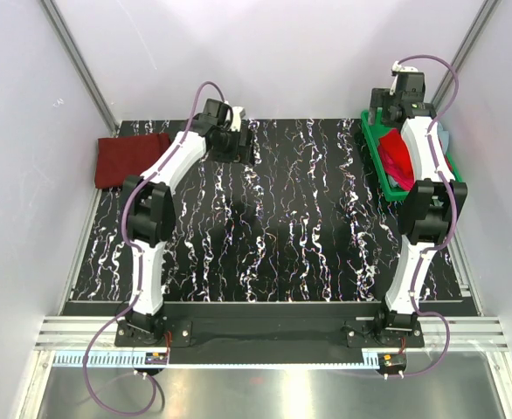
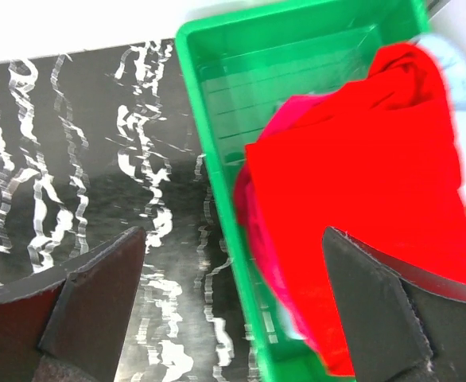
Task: Fold and stack the t-shirts
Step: Grab the tshirt from the pile
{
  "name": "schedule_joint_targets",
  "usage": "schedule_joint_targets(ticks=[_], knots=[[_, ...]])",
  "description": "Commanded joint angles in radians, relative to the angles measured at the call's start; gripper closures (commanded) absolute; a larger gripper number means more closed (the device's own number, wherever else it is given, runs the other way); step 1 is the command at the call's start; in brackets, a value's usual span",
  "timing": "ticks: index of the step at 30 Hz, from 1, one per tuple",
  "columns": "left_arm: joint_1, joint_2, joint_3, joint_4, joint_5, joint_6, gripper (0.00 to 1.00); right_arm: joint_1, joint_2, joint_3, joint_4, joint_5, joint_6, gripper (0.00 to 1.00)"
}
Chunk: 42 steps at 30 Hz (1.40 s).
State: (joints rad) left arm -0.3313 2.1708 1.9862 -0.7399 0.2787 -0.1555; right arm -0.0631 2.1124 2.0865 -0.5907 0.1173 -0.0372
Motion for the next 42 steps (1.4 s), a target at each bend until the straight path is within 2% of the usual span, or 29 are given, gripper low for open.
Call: schedule_joint_targets(ticks=[1,3,10,19,27,30,33,34,37,38,39,42], knots=[[-0.021,0.007,0.069,0.023,-0.01,0.008,0.01,0.006,-0.014,0.01,0.031,0.041,-0.148,0.0],[-0.031,0.024,0.075,0.017,-0.022,0.016,0.01,0.005,0.001,0.009,-0.007,0.015,-0.22,0.0],[-0.035,0.026,0.062,0.013,-0.022,0.013,0.01,-0.012,0.057,0.029,-0.023,0.047,-0.207,0.0],[-0.011,0.011,0.042,0.01,-0.012,0.01,0.01,-0.093,0.124,0.021,-0.012,0.082,-0.211,0.0],[-0.012,0.004,0.022,0.016,-0.033,0.013,0.01,-0.155,0.146,-0.006,0.014,0.127,-0.259,0.04],[-0.014,0.001,0.026,0.014,-0.036,0.016,0.01,-0.159,0.153,-0.017,0.014,0.124,-0.273,0.12],[-0.015,-0.002,0.028,0.014,-0.036,0.017,0.01,-0.159,0.156,-0.028,0.012,0.119,-0.274,0.32],[-0.017,-0.002,0.029,0.013,-0.038,0.017,0.01,-0.161,0.156,-0.025,0.015,0.119,-0.271,0.5],[-0.017,-0.005,0.026,0.011,-0.039,0.019,0.01,-0.161,0.15,-0.014,0.009,0.108,-0.253,0.77],[-0.017,-0.005,0.026,0.011,-0.041,0.019,0.01,-0.161,0.144,-0.008,0.003,0.102,-0.247,0.93],[-0.018,-0.003,0.025,0.011,-0.042,0.02,0.01,-0.161,0.141,0.006,-0.009,0.087,-0.233,1.0],[-0.017,-0.003,0.028,0.011,-0.062,0.025,0.02,-0.161,0.118,0.029,-0.033,0.056,-0.195,1.0]])
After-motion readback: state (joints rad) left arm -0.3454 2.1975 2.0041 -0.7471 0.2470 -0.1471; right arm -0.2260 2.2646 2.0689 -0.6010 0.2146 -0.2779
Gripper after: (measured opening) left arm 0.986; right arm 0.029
